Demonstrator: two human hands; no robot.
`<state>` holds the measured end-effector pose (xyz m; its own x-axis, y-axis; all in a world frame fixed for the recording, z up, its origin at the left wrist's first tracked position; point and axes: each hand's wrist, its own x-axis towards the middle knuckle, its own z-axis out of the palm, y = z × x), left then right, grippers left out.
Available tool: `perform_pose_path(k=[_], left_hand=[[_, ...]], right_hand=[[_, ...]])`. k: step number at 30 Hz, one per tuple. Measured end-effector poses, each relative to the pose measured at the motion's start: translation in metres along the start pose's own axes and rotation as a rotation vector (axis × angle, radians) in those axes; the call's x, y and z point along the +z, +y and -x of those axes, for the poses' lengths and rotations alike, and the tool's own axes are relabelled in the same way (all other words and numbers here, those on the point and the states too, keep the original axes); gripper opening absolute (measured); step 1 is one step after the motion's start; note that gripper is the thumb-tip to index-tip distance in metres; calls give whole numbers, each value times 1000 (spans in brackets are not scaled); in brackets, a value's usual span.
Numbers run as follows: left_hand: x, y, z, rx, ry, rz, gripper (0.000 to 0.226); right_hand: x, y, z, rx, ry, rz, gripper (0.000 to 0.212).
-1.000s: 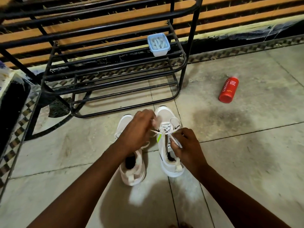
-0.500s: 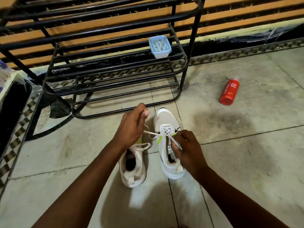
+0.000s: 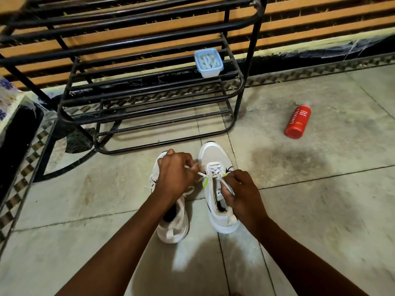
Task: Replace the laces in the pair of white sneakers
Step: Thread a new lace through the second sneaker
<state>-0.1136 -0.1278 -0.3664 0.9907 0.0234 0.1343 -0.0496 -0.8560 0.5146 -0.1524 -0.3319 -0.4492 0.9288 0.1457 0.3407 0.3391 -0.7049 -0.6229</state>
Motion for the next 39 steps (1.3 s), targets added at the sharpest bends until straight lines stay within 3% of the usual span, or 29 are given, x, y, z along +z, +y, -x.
perform_pose_path(k=[3, 7, 13, 18, 27, 32, 35, 37, 39], left_hand=[[9, 4, 4, 58, -110, -163, 8], [16, 12, 7, 20, -261, -180, 8], [24, 17, 7, -42, -348, -208, 14], [26, 14, 10, 11, -374, -286, 10], [-5, 24, 2, -49, -189, 63, 7], [-31, 39, 3, -16, -134, 419, 19], [-48, 51, 3, 36, -90, 491, 15], [-59, 57, 4, 64, -81, 551, 12], [-68, 62, 4, 95, -79, 561, 11]], right_hand=[[1, 0, 1, 35, 7, 7, 19], [3, 2, 1, 58, -10, 21, 24], [5, 1, 0, 85, 20, -20, 20], [3, 1, 0, 97, -9, -28, 24], [-7, -1, -10, 127, -119, -3, 21], [-31, -16, -19, 163, -8, -280, 51], [-50, -40, -38, 159, -108, -573, 62], [-57, -54, -56, 151, -191, -683, 59], [-62, -65, -68, 119, -198, -751, 39]])
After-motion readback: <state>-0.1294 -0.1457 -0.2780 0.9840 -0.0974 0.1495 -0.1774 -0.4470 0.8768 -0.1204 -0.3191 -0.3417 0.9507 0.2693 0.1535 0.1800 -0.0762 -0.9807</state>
